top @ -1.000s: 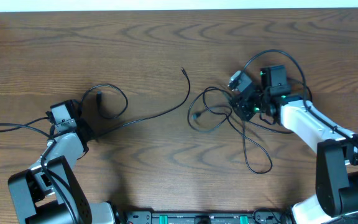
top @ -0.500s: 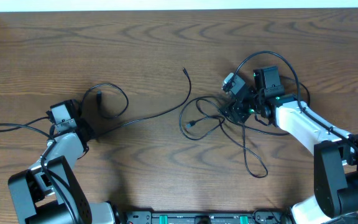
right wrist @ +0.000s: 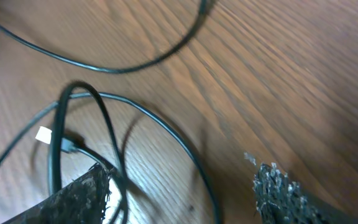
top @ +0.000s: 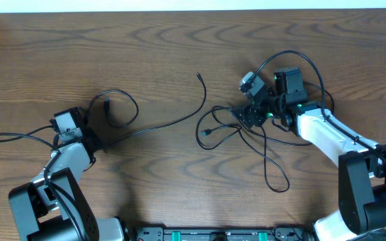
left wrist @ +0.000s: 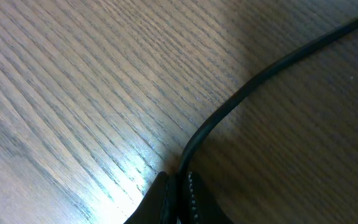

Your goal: Untangle cables

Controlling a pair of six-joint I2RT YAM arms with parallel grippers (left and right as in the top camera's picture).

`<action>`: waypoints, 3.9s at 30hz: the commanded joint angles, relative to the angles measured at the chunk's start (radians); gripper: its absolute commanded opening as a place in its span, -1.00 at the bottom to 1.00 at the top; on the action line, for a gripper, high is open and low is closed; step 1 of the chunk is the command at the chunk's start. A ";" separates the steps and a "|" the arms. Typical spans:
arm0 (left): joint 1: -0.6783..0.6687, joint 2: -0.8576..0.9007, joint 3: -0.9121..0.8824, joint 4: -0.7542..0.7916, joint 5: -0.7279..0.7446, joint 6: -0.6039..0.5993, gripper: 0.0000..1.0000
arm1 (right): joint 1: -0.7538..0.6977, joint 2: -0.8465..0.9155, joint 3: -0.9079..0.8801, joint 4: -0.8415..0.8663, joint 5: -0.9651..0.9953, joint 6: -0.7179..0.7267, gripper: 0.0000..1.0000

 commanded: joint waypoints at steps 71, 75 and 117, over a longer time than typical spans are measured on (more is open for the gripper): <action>-0.008 0.070 -0.064 -0.035 0.155 -0.003 -0.85 | 0.058 -0.021 0.005 -0.594 0.076 0.271 -0.40; -0.008 0.070 -0.064 -0.029 0.175 -0.003 -0.85 | 0.108 -0.021 0.005 -0.578 0.077 0.270 -0.80; -0.008 0.070 -0.064 -0.026 0.175 -0.003 -0.85 | -0.303 0.257 0.005 -0.245 0.684 0.332 -0.98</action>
